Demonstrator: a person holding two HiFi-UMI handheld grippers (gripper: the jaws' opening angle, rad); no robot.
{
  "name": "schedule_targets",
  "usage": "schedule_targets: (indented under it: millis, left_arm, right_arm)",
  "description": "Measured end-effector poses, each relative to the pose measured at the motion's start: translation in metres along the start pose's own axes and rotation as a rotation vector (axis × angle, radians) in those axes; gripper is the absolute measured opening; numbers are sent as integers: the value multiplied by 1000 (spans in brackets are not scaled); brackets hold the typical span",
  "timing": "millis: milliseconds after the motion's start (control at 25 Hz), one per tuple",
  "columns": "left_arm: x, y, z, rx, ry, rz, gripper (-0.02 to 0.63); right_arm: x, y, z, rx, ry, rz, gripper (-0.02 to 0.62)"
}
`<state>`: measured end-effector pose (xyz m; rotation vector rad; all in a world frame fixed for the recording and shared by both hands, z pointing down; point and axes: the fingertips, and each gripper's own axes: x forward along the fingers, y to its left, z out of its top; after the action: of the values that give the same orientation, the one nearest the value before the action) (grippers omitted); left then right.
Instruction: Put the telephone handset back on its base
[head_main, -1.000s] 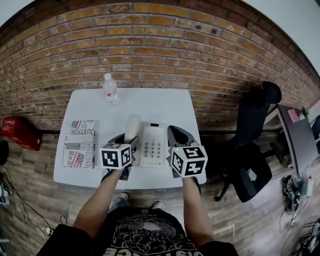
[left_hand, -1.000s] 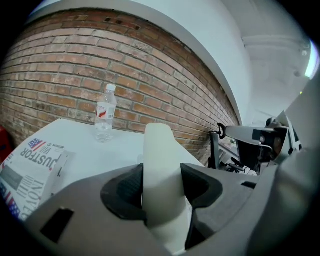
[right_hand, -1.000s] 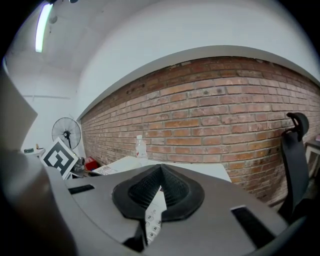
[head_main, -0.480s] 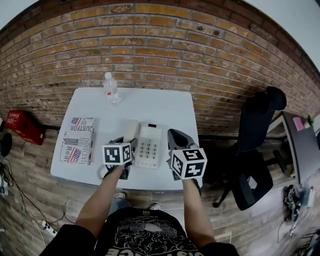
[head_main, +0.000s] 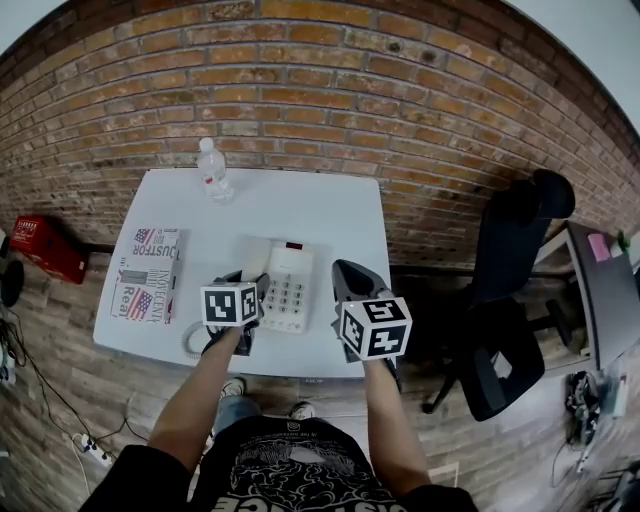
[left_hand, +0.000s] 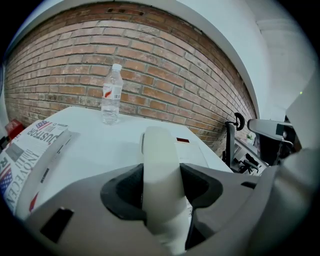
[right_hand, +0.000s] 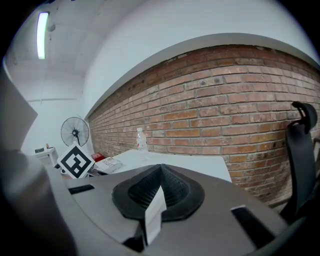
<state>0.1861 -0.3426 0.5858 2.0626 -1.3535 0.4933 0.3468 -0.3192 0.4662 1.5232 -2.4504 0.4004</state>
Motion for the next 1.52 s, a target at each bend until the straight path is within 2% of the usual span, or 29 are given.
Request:
schedule_targets:
  millis: [320,680,920,1280,1520]
  left_arm:
    - [3,1,-1,2,-6,25,215]
    - [3,-3,-1,-13,-3,-33,225]
    - [-4,-3,3,2,7,-36,225]
    - [-32,0,33,70,-37,-57,225]
    - [-60,8,66,119,-105,-82,224]
  right_arm:
    - [-7,-9,-9,1,13,6,-2]
    - [-8,-8,-12,-3,13,24,-2]
    - [-7,-7,-8,2,11,27,-2]
    - [0,5,2,5,13,28,-2]
    - [4,19,18,-14,-3,14,-2]
